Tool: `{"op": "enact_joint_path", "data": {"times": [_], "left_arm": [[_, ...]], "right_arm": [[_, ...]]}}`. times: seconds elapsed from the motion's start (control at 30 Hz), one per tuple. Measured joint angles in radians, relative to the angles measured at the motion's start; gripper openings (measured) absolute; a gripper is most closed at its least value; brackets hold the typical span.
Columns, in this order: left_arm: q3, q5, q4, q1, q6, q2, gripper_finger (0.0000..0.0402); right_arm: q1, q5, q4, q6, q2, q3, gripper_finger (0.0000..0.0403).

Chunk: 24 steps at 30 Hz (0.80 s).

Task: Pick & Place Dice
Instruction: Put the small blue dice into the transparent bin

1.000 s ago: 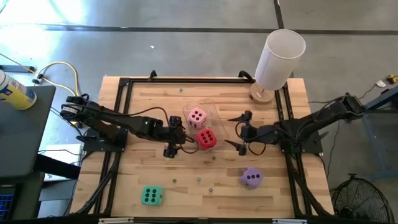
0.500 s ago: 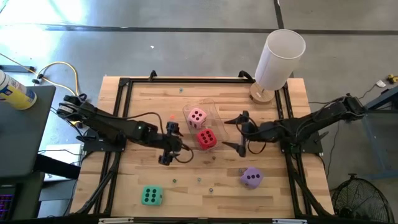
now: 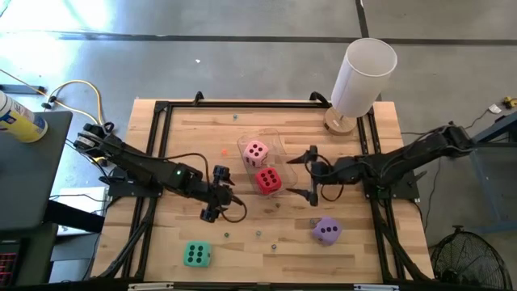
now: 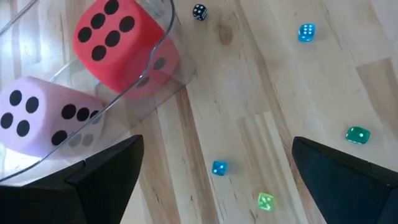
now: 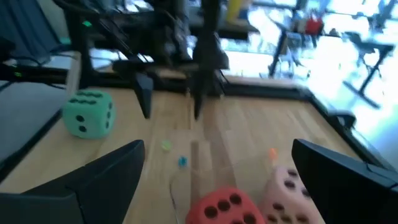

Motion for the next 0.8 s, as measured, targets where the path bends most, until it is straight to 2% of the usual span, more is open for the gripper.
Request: {"op": "enact_joint_path", "data": {"times": [0.17,0.4,0.8], "left_arm": [[0.000,0.000,0.000,0.000,-0.038,0.000,0.0400],[-0.012,-0.001,-0.004,0.012,-0.122,0.008,0.0400],[-0.012,-0.003,-0.014,0.015,-0.180,0.066,0.0400]], "right_arm": [[0.000,-0.036,0.070,-0.066,0.039,0.001,0.0400],[0.008,-0.146,0.167,-0.090,0.064,0.001,0.0400],[0.039,-0.167,0.170,-0.117,0.071,0.001,0.0400]]}}
